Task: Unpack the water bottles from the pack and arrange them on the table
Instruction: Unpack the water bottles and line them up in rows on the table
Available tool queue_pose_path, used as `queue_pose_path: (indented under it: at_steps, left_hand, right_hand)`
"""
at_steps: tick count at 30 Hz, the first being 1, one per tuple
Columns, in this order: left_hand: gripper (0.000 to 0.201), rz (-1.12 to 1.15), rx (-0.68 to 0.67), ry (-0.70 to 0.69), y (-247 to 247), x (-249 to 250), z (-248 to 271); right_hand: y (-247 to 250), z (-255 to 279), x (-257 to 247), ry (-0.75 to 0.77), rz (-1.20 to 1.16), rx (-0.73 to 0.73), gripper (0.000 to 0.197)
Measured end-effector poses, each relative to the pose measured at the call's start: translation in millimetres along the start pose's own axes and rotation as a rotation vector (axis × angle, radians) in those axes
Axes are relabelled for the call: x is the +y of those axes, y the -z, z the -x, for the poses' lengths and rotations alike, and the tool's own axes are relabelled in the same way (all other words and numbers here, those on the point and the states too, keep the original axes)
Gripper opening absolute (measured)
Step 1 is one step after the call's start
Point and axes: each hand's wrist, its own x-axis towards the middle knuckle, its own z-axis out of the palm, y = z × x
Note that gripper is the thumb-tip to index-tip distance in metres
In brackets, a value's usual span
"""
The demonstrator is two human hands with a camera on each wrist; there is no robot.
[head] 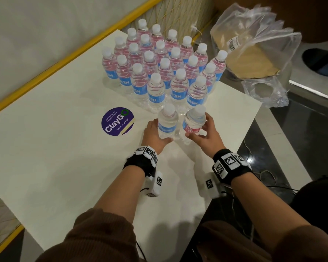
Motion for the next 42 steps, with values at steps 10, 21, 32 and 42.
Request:
queue_pose_path:
  at_steps: [10,21,32,42]
  left_hand:
    - [0.076,0.059,0.045,0.030,-5.9,-4.1,7.6]
    - [0.082,0.087,0.023,0.109,-10.2,5.7,-16.1]
    - [0.066,0.168,-0.013,0.100,-3.5,0.7,-13.9]
    - [0.063,0.170,0.004,0.114,-6.2,3.6,-15.9]
  right_hand:
    - [3.5,-0.7,12.6,-0.044,0.066,0.032,0.066]
    - [0.7,-14.9,18.1,-0.054,0.159,0.068,0.061]
    - [-10.0,-20.5,18.7,-0.052,0.171,0.130,0.079]
    - [-19.8,-13.7,22.5,0.000,0.095,0.003,0.075]
